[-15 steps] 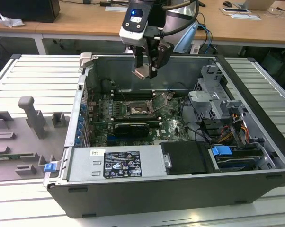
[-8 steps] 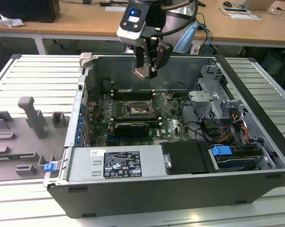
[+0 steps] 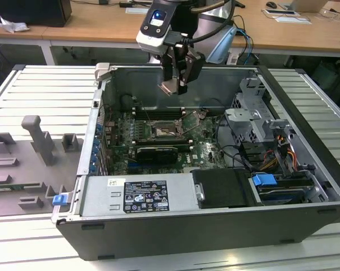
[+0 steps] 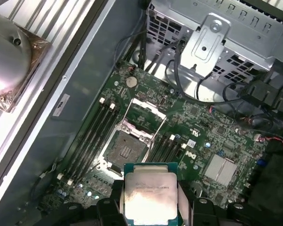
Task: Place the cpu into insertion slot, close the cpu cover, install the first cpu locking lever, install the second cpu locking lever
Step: 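Place the cpu into insertion slot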
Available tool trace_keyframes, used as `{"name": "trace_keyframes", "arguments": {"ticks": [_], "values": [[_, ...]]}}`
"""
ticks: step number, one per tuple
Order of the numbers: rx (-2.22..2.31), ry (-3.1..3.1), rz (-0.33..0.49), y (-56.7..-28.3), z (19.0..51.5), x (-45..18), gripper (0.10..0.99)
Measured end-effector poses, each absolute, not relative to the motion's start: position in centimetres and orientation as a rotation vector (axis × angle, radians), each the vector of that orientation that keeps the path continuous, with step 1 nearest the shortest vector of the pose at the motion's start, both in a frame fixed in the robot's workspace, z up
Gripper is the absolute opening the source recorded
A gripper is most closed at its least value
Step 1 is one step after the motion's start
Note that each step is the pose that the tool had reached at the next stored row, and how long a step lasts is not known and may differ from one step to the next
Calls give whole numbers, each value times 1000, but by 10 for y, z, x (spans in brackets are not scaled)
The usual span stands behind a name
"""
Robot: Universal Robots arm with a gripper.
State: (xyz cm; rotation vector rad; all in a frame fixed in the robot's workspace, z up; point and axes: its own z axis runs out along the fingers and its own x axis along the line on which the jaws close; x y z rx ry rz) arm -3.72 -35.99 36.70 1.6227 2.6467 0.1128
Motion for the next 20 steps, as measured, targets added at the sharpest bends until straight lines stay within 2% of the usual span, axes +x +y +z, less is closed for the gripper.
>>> {"name": "trace_keyframes", "arguments": {"ticks": [20], "values": [[2071, 2293, 91, -360, 365, -37, 541]]}}
